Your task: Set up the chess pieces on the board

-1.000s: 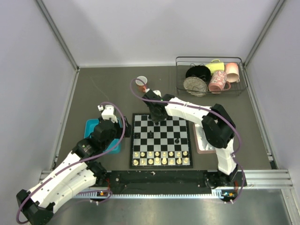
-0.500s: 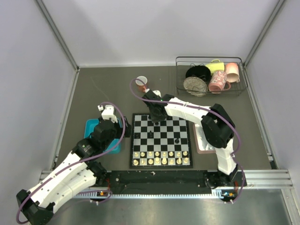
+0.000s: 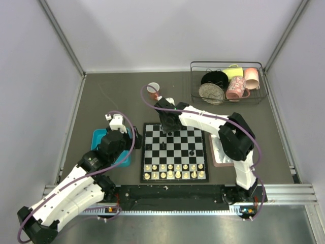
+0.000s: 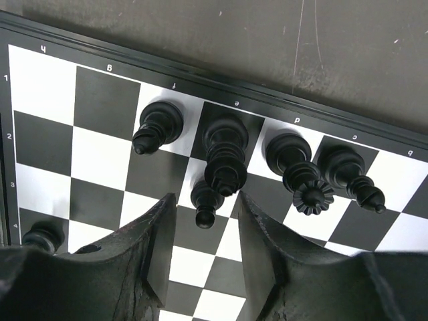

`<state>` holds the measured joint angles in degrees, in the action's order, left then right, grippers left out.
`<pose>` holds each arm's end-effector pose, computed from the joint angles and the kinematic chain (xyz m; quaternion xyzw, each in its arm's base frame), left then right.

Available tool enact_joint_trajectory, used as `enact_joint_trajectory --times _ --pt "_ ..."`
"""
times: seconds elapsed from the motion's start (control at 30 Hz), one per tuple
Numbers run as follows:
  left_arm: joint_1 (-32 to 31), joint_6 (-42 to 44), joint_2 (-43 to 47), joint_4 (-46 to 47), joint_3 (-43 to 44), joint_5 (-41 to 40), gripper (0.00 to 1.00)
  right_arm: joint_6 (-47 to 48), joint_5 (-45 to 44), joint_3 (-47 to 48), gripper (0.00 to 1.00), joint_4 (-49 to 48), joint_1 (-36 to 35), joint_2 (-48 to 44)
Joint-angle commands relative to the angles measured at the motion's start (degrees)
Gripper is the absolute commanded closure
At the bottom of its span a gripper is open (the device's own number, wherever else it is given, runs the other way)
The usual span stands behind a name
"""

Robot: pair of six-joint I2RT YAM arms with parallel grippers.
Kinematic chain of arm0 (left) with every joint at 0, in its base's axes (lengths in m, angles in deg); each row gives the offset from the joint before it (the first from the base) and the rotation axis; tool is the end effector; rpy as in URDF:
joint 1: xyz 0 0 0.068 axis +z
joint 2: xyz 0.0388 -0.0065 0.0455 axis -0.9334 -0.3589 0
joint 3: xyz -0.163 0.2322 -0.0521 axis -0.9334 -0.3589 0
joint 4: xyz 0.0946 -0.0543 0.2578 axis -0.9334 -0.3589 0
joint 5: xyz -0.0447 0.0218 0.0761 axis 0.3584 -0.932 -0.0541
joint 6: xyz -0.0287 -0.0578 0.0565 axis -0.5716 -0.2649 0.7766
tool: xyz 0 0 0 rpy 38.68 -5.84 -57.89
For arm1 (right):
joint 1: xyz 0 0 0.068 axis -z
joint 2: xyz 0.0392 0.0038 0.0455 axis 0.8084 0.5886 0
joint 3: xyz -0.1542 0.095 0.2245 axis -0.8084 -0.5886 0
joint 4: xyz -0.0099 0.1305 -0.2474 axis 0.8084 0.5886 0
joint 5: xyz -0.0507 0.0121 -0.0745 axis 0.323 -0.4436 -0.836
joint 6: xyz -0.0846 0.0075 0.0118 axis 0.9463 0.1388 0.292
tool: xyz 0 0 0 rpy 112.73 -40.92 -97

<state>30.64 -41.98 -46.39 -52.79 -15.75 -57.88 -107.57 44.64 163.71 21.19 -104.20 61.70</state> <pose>0.1629 -0.0976 0.2540 -0.0064 0.8498 -0.1587 0.5025 0.3096 0.3456 0.1754 -0.1327 0.9627 0.0511 0.2303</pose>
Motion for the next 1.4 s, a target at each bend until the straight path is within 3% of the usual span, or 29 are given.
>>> enact_joint_trajectory --times 0.0,0.3,0.57,0.9,1.37 --pt "-0.2 0.3 1.0 0.7 0.1 -0.2 0.14 -0.7 -0.5 -1.7 0.56 -1.2 -0.9 -6.2" --pt "-0.2 0.4 1.7 0.4 0.4 0.0 0.14 -3.9 -4.5 -14.6 0.48 -1.1 1.6 -26.1" --pt "-0.2 0.3 1.6 0.8 0.4 0.5 0.14 -4.6 -1.8 -31.8 0.48 -1.4 18.7 -43.0" --pt "-0.2 0.4 0.9 0.8 0.6 0.9 0.14 -0.9 0.4 -41.6 0.50 -4.5 31.4 -43.7" --pt "-0.1 0.1 0.1 1.0 1.2 1.4 0.14 0.7 0.6 -46.1 0.55 -7.2 36.8 -42.2"
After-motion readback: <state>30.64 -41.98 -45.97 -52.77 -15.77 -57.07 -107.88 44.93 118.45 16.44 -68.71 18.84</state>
